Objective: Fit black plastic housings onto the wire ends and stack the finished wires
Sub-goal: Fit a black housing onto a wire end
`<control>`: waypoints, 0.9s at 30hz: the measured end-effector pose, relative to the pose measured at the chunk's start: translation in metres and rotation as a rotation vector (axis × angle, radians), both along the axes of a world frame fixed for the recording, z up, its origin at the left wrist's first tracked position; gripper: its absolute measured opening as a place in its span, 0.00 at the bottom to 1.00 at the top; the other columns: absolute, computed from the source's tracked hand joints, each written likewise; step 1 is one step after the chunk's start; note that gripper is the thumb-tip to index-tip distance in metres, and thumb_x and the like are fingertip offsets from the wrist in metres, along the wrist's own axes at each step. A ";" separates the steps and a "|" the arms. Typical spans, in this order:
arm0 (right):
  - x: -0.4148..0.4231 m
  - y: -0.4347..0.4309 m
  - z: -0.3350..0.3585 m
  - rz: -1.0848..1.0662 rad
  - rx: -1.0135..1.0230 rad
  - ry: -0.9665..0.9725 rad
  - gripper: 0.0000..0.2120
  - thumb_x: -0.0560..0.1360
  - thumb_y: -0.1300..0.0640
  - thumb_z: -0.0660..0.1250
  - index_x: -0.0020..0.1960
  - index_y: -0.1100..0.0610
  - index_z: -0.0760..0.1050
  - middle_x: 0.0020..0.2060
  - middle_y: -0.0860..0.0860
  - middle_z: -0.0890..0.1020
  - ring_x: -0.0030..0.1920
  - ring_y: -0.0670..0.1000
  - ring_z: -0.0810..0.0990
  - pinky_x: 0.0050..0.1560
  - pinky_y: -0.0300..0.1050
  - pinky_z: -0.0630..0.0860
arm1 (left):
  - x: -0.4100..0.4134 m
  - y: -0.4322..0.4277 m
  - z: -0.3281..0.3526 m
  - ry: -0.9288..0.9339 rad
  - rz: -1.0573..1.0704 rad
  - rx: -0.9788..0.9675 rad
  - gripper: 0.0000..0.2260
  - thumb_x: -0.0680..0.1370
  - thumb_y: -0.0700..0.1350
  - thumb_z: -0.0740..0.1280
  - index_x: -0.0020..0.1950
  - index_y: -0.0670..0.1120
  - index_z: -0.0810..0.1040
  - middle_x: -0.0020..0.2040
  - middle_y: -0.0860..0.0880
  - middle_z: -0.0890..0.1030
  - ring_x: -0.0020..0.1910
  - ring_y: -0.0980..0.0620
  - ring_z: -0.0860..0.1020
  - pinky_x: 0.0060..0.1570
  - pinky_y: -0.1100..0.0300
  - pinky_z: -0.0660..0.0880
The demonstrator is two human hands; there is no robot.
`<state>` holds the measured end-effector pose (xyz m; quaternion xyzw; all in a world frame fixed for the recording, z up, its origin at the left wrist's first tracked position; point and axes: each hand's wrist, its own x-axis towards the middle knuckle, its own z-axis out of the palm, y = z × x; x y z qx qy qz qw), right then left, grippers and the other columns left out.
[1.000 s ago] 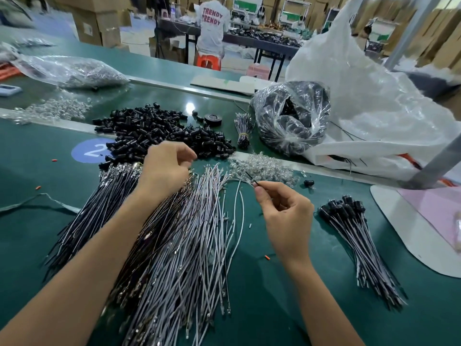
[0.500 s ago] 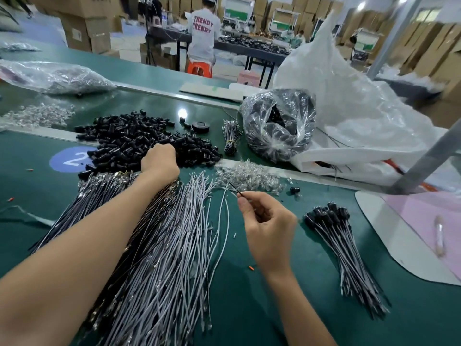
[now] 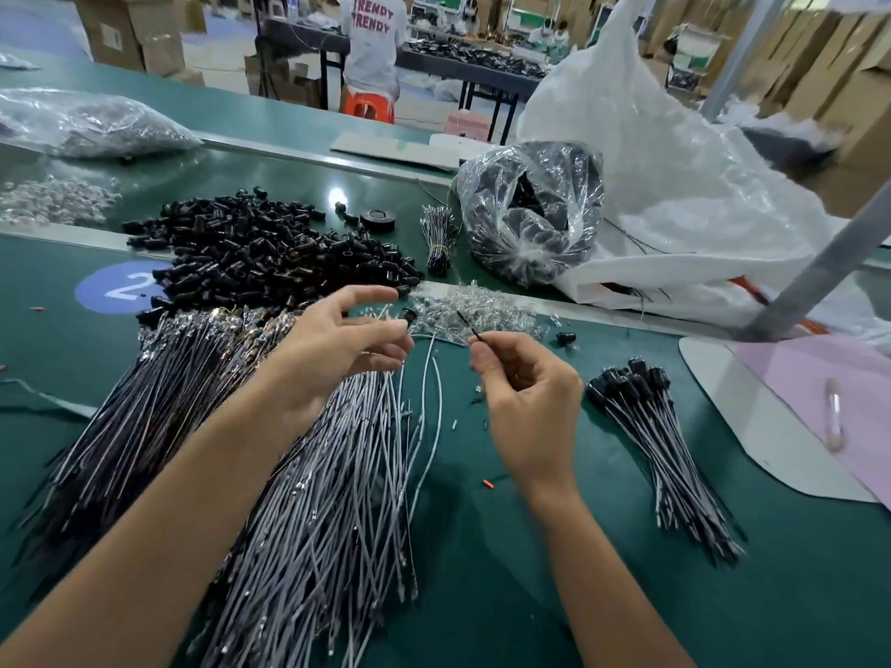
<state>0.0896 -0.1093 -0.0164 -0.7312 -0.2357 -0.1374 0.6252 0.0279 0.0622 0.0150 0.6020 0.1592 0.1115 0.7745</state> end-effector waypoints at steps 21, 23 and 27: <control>-0.012 0.001 0.001 0.038 0.019 -0.103 0.02 0.75 0.63 0.71 0.45 0.58 0.82 0.34 0.44 0.82 0.34 0.40 0.80 0.37 0.30 0.73 | -0.008 -0.028 -0.020 -0.284 0.027 -0.449 0.13 0.64 0.34 0.72 0.48 0.39 0.79 0.41 0.43 0.85 0.40 0.51 0.85 0.36 0.66 0.79; -0.011 0.001 0.001 0.034 0.015 -0.112 0.02 0.75 0.63 0.71 0.45 0.58 0.82 0.34 0.43 0.82 0.34 0.39 0.79 0.37 0.30 0.73 | -0.009 -0.029 -0.021 -0.291 0.028 -0.409 0.14 0.64 0.34 0.72 0.49 0.40 0.79 0.41 0.44 0.85 0.41 0.50 0.85 0.37 0.66 0.79; -0.011 0.001 0.000 0.035 -0.008 -0.140 0.02 0.75 0.64 0.71 0.45 0.59 0.82 0.35 0.43 0.82 0.35 0.39 0.79 0.38 0.28 0.72 | -0.009 -0.032 -0.021 -0.290 0.031 -0.263 0.14 0.61 0.37 0.74 0.46 0.41 0.81 0.40 0.45 0.85 0.42 0.50 0.85 0.37 0.64 0.79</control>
